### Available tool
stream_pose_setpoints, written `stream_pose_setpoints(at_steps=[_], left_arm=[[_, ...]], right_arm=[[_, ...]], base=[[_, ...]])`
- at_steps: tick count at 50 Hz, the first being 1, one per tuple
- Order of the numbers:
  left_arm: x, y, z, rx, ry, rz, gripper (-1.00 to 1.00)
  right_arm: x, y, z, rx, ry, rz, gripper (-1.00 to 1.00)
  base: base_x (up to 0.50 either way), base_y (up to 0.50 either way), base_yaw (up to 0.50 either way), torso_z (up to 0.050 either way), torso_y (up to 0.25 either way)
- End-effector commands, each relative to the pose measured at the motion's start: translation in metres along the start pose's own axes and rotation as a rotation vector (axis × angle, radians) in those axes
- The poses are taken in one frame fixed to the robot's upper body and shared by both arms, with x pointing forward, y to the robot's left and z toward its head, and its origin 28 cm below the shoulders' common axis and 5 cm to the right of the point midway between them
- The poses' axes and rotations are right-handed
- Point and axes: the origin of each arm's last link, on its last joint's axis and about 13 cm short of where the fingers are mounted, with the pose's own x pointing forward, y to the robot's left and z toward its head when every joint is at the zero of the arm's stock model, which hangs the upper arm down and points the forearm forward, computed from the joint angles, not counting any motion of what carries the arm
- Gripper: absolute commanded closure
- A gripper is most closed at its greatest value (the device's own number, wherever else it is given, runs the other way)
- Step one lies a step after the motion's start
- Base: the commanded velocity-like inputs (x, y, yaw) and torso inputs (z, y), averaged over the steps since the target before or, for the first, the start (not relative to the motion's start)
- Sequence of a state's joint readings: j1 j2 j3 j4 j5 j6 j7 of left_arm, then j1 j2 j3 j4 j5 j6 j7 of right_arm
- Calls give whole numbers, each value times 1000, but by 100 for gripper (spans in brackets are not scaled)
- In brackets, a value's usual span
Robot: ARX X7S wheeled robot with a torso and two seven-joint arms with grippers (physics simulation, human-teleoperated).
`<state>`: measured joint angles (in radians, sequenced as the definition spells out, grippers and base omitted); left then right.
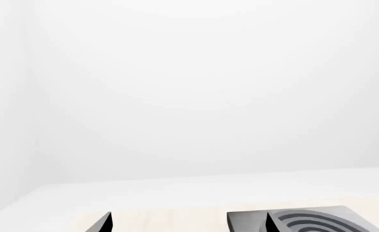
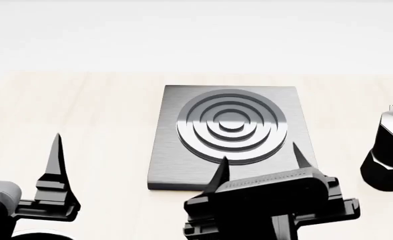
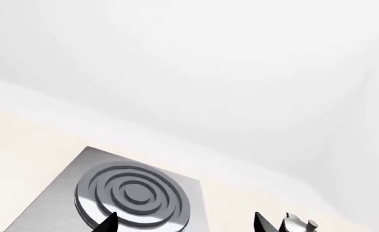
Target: Turn on the stove.
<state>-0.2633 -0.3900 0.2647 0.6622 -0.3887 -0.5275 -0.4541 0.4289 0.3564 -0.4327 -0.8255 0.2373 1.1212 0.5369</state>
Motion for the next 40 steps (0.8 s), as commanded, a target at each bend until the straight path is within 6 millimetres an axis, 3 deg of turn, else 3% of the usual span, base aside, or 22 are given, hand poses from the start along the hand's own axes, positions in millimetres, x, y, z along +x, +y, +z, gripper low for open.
stream_pose_setpoints(at_steps=[1, 40], left_arm=[[0, -1, 0, 2, -1, -3, -100], [-1, -1, 2, 3, -7, -3, -100]], right_arm=[[-1, 0, 3, -8, -53, -4, -100], [-8, -6, 17, 7, -186, -44, -100]], base=[[0, 0, 0, 0, 0], [0, 0, 0, 0, 0]])
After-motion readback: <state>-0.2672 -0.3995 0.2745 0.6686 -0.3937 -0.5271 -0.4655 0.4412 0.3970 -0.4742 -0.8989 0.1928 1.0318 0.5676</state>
